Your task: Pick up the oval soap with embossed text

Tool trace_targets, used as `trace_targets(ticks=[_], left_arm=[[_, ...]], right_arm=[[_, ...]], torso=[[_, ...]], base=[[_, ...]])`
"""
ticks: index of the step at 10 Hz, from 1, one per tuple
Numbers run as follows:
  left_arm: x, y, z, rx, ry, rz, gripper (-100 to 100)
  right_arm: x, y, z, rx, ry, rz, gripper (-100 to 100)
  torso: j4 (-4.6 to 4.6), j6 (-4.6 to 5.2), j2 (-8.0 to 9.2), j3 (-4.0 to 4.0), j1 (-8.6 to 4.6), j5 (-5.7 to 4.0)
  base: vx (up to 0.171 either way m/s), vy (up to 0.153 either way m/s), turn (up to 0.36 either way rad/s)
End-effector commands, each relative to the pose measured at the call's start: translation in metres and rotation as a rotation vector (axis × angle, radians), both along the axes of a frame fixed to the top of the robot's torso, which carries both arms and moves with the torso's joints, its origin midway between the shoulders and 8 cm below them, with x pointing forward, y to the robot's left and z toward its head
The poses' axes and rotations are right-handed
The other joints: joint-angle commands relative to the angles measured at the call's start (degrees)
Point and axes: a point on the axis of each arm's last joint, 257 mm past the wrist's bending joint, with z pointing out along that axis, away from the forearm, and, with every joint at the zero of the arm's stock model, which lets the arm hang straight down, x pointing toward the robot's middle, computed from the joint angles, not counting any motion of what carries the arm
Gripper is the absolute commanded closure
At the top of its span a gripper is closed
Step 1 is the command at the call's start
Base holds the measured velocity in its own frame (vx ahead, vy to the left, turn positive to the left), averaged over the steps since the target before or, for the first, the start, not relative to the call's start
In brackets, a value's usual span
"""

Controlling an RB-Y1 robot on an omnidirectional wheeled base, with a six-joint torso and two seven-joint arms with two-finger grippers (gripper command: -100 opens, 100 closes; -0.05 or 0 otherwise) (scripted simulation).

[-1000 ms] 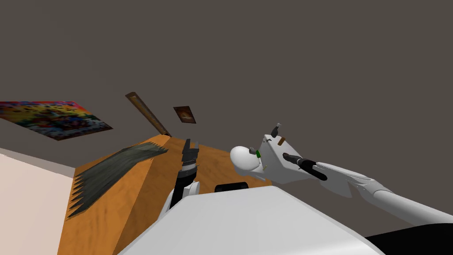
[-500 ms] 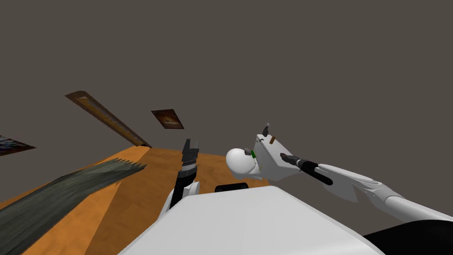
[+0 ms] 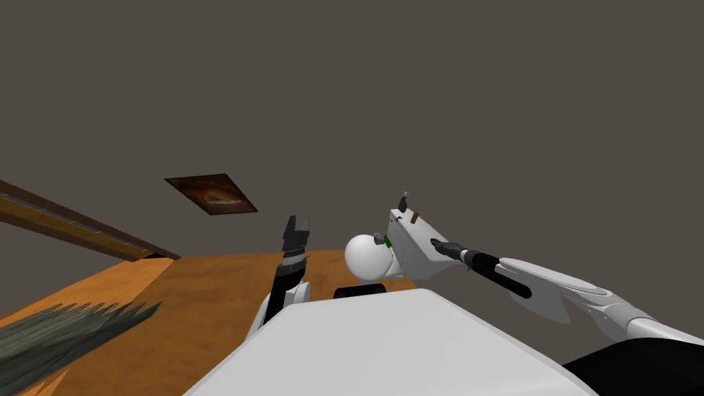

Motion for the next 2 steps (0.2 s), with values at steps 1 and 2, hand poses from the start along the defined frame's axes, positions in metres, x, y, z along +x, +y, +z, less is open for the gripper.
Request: trace_targets(ticks=[1,2], left_arm=[[0.0,0.0,0.0,0.0,0.0,0.0,0],[0.0001,-0.0001,0.0001,0.0,0.0,0.0,0]], right_arm=[[0.0,0.0,0.0,0.0,0.0,0.0,100],[-0.0006,0.0016,0.0002,0.0,0.001,0.005,0]], torso=[[0.0,0.0,0.0,0.0,0.0,0.0],[0.04,-0.13,0.23,0.11,-0.1,-0.04]], base=[[0.082,0.02,-0.079],[0.0,0.0,0.0]])
